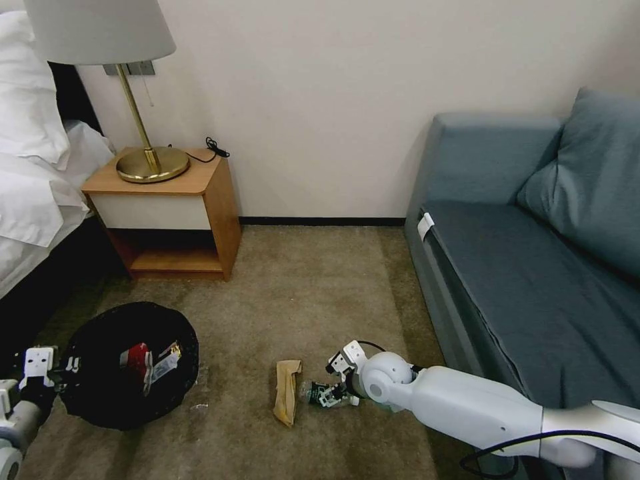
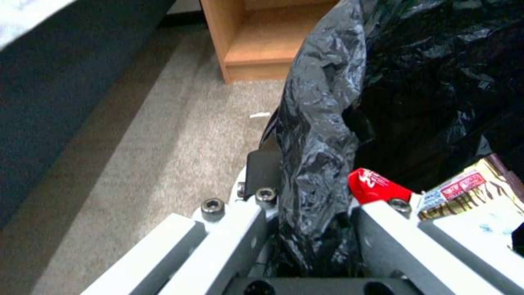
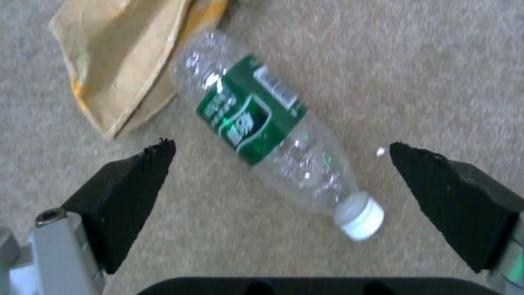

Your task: Pick up the trash bin, then pick up the garbage on the floor and place it into the trash bin.

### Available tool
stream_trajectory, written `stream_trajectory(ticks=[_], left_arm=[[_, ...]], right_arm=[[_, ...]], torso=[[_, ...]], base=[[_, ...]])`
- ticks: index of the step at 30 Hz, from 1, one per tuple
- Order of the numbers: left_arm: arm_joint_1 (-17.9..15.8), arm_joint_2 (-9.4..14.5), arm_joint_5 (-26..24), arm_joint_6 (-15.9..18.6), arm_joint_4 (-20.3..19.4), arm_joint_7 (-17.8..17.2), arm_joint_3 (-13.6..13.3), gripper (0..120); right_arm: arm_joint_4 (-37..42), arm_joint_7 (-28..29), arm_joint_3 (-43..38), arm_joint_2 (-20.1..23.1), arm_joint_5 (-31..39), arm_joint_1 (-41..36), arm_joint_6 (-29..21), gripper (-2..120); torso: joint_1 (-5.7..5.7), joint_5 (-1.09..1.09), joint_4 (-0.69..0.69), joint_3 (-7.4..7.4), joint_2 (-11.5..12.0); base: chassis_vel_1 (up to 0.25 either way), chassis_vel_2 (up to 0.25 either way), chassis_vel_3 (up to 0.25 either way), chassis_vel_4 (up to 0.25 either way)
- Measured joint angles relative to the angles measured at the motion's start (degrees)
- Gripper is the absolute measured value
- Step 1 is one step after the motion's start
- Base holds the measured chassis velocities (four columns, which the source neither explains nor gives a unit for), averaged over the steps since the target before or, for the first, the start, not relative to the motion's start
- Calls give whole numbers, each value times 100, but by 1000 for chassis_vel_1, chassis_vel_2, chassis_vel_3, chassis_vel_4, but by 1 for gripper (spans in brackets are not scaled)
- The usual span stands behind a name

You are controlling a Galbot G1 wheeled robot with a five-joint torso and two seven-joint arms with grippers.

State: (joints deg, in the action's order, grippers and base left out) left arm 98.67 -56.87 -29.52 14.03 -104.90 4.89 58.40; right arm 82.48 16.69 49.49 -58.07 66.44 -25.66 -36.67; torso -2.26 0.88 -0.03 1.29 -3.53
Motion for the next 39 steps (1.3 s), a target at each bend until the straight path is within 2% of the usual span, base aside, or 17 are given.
stream_trajectory(ticks=[13,23,39], left_arm=[[331,-99,53,-176,135,101,187,1],[435,-10,-23,-175,22,117,330,1],[554,57,-49,-160,-56,178,460,1]], right_arm=[[-456,-498,-82,-312,-514,-148,152,100],[-1043,-910,-150,-667,-952,-314,440,100],[-1790,-1519,-380,-829,-1541,-522,906,100]], torso=[[0,0,1,0,0],[0,0,1,0,0],[0,0,1,1,0]], base=[[0,0,0,0],[0,0,0,0],[0,0,0,0]])
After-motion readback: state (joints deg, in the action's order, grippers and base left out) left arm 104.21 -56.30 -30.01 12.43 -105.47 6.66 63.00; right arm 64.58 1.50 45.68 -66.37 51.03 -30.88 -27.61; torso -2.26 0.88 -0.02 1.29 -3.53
